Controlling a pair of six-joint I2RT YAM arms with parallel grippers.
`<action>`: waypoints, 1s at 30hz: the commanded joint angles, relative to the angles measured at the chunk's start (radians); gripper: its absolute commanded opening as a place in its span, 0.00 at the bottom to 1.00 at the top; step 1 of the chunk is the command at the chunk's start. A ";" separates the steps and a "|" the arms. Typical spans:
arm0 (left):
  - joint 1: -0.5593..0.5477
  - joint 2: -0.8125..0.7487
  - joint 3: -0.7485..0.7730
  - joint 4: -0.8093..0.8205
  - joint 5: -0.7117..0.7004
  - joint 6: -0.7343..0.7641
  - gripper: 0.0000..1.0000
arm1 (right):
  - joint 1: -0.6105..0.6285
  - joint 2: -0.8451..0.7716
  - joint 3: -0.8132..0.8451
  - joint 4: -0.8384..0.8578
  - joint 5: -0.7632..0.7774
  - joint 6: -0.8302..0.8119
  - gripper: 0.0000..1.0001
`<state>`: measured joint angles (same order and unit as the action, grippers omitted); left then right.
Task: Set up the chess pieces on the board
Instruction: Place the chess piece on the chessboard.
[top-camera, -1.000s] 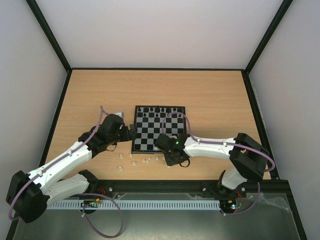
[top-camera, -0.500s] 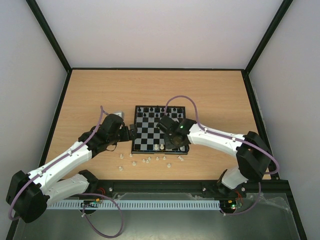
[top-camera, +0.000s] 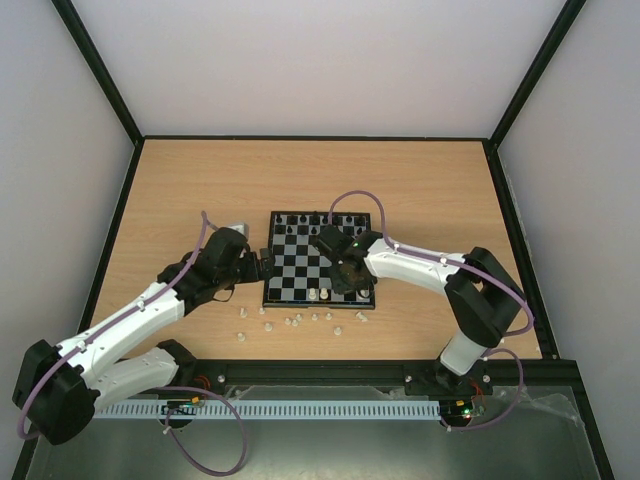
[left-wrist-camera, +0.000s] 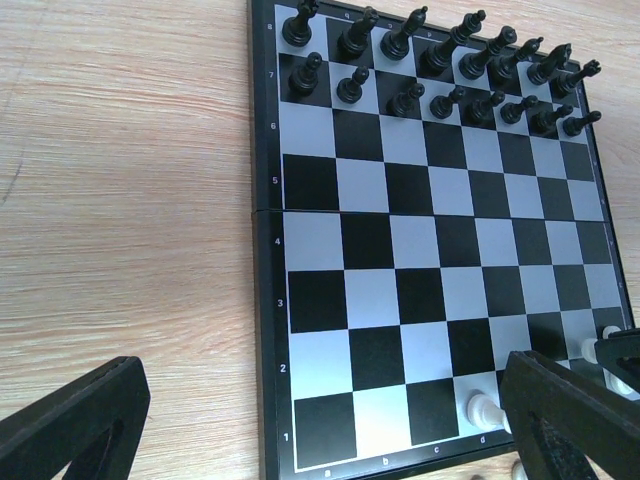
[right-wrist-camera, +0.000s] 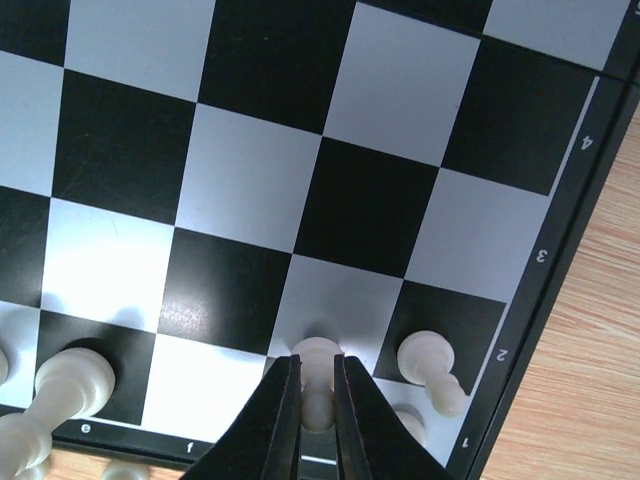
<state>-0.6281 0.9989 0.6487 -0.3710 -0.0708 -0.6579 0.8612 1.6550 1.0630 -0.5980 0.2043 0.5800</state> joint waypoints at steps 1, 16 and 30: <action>-0.001 0.011 -0.007 0.013 0.001 0.005 1.00 | -0.016 0.020 0.002 -0.009 -0.006 -0.025 0.10; -0.001 0.014 -0.007 0.015 0.002 0.003 0.99 | -0.040 0.031 0.001 0.009 -0.025 -0.043 0.21; -0.001 0.010 -0.003 0.012 0.000 0.001 0.99 | 0.102 -0.149 0.031 -0.108 -0.026 0.014 0.29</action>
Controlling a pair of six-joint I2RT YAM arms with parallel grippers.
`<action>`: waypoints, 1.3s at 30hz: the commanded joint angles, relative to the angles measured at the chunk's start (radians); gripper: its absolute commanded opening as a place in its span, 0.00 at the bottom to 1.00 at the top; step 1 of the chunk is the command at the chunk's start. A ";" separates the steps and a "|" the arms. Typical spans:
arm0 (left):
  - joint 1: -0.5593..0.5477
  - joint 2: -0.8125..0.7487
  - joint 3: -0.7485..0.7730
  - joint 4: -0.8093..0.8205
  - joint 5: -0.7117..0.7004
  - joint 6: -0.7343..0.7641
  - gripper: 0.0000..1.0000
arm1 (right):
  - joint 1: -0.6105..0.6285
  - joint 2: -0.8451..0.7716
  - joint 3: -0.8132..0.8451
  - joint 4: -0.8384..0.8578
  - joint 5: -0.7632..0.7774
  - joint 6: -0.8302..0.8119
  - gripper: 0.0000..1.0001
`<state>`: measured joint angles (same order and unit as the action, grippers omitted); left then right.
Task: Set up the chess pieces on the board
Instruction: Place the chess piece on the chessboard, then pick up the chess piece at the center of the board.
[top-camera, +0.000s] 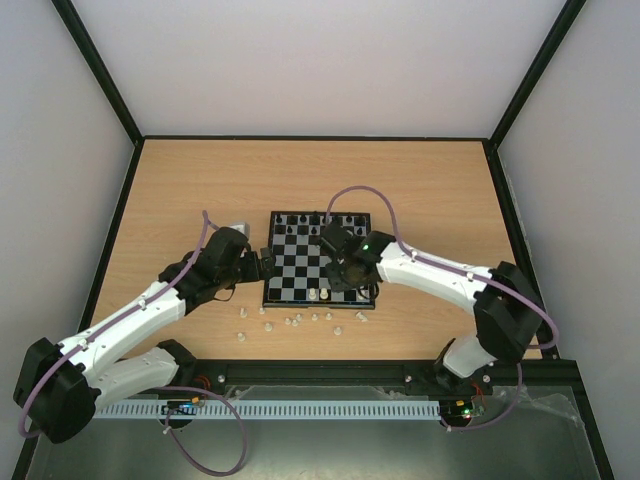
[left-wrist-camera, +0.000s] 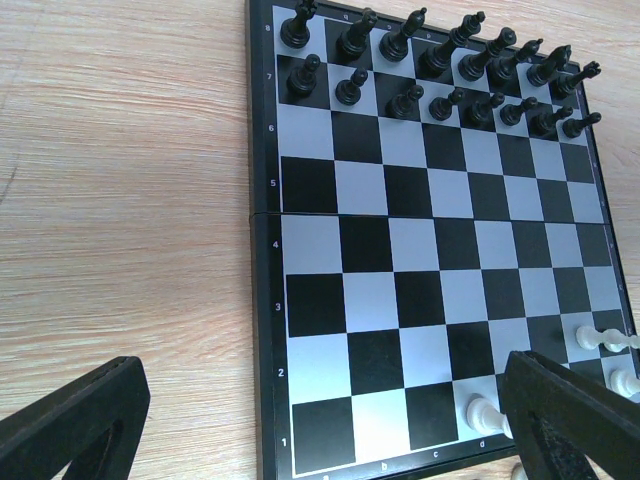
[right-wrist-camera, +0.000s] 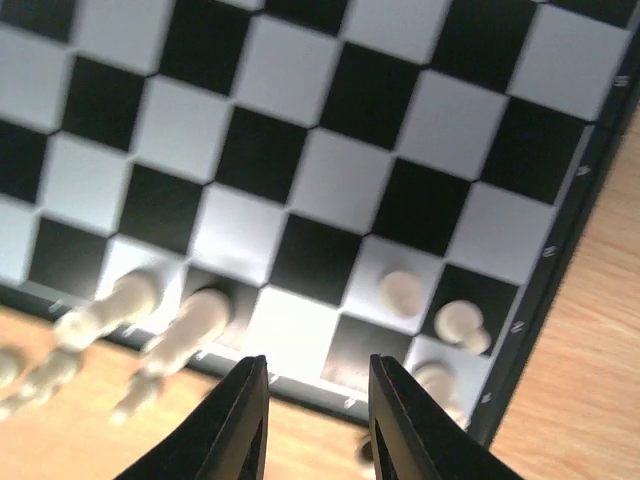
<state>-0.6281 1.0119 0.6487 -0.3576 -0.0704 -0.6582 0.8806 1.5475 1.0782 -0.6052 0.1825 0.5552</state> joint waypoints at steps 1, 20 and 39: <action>-0.001 -0.004 -0.004 -0.002 -0.002 0.000 0.99 | 0.107 -0.048 0.006 -0.105 -0.006 0.052 0.29; -0.002 -0.024 -0.002 -0.018 -0.006 0.000 1.00 | 0.291 -0.013 -0.170 0.007 -0.054 0.202 0.32; -0.001 -0.011 -0.010 -0.005 -0.007 0.000 1.00 | 0.290 -0.027 -0.172 -0.068 -0.009 0.227 0.06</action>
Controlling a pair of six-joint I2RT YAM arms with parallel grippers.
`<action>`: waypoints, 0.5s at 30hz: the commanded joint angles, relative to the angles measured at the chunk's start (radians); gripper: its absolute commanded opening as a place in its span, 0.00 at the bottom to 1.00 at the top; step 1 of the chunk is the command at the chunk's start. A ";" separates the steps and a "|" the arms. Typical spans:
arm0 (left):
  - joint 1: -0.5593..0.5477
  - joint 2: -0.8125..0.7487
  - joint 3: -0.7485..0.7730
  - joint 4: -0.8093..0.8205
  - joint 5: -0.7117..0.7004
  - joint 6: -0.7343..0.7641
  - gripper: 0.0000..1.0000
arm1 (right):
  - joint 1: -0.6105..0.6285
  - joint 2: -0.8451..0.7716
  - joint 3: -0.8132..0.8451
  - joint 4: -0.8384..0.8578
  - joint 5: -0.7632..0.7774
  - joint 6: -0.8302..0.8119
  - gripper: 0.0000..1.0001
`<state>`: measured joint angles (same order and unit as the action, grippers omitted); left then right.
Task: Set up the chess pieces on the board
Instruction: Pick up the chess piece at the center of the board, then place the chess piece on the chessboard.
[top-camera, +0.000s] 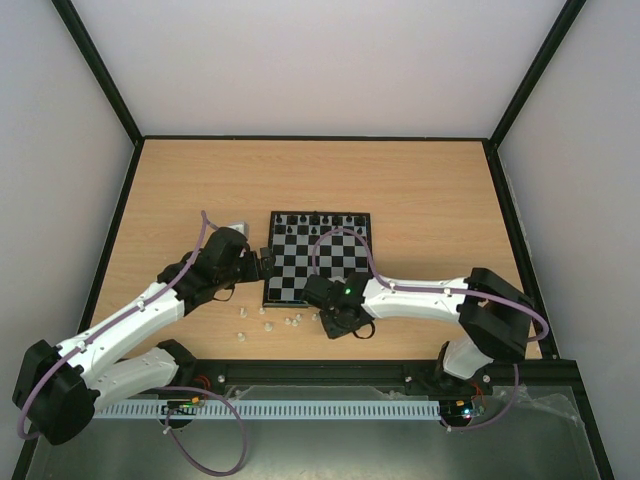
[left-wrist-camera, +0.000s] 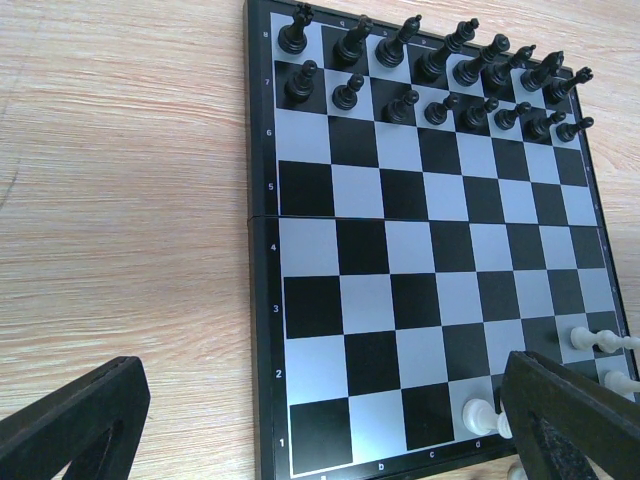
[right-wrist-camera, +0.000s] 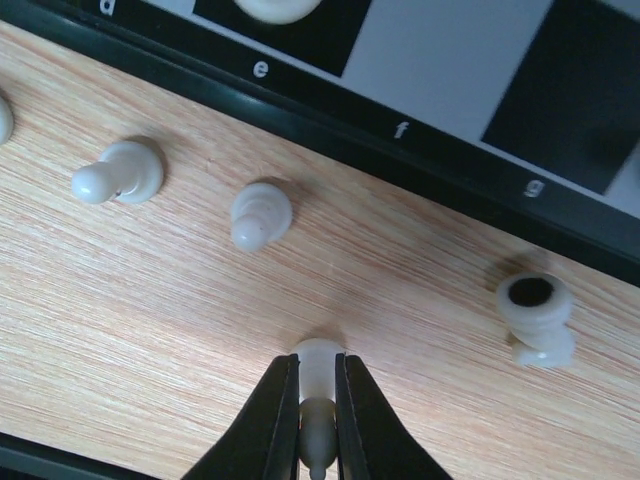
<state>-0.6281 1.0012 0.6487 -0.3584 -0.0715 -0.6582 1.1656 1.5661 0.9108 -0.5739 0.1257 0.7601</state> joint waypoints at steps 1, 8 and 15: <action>-0.001 0.001 -0.010 -0.003 -0.005 0.001 1.00 | 0.004 -0.051 0.003 -0.110 0.065 0.025 0.07; -0.001 0.009 -0.013 0.003 -0.002 0.001 0.99 | -0.101 -0.060 0.063 -0.123 0.126 -0.032 0.07; -0.001 0.002 -0.013 -0.002 -0.008 -0.001 0.99 | -0.171 0.004 0.157 -0.107 0.127 -0.121 0.07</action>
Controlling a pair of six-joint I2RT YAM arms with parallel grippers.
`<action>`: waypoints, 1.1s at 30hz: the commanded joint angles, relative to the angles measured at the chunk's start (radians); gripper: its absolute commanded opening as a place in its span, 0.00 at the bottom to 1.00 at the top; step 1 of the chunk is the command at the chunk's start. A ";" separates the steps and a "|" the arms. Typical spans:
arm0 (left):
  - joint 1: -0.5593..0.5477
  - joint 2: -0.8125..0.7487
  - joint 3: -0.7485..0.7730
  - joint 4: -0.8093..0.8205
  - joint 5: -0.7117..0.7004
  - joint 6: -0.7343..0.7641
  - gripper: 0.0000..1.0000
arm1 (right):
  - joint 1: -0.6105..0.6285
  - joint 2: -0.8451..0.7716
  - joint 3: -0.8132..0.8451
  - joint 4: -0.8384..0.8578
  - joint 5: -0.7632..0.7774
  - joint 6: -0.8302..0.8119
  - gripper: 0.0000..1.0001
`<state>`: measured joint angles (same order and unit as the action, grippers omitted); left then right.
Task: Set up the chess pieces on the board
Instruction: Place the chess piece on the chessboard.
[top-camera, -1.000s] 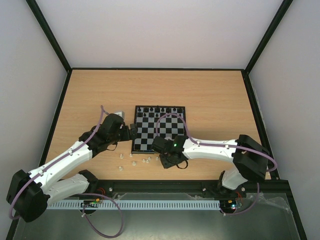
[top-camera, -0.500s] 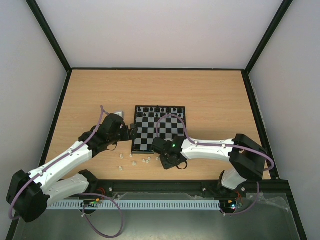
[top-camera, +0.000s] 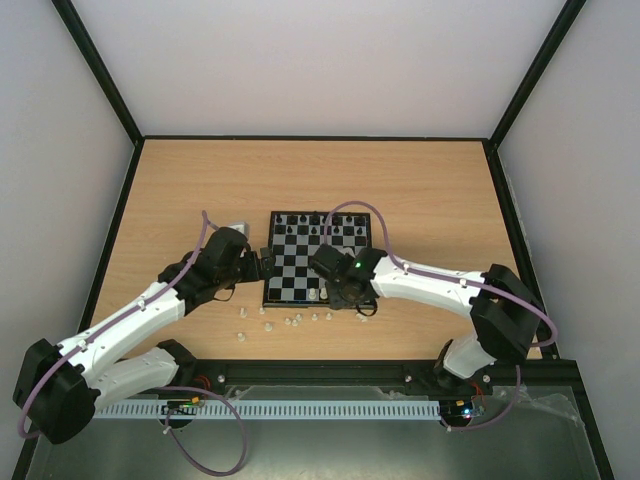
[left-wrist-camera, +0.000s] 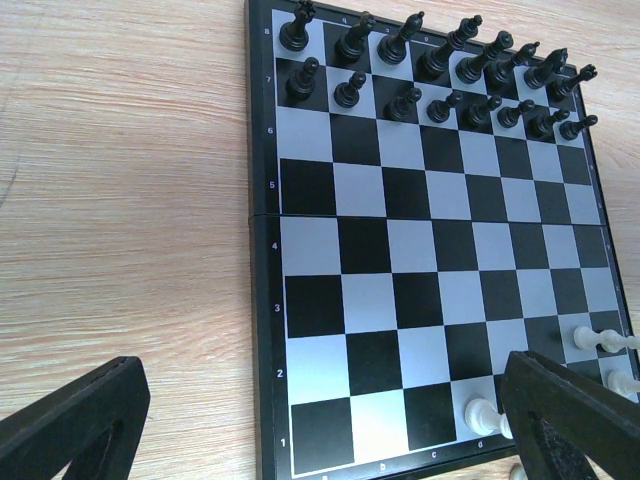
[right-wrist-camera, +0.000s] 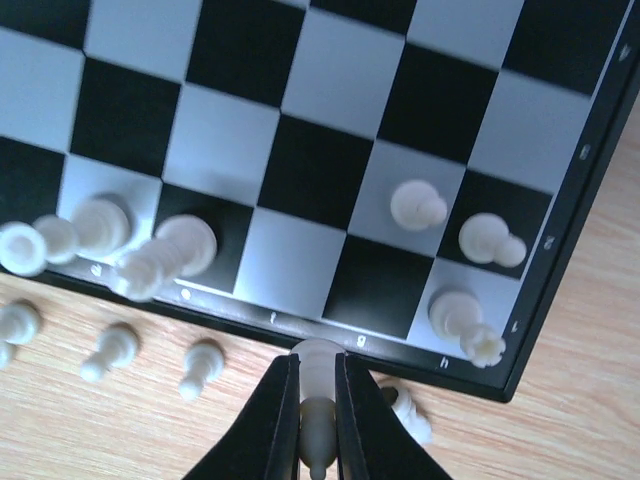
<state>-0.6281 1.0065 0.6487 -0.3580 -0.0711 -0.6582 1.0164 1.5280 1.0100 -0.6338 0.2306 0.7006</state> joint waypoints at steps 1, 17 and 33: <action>-0.001 -0.005 -0.013 -0.003 -0.009 -0.001 1.00 | -0.025 0.055 0.067 -0.039 0.017 -0.075 0.07; -0.001 0.009 -0.016 -0.003 -0.010 0.001 0.99 | -0.055 0.154 0.094 0.019 -0.017 -0.122 0.09; 0.000 -0.004 -0.021 -0.014 -0.018 -0.003 1.00 | -0.026 0.050 0.106 -0.025 -0.020 -0.101 0.36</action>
<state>-0.6281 1.0107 0.6373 -0.3584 -0.0792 -0.6586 0.9615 1.6615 1.0912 -0.5831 0.1928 0.5819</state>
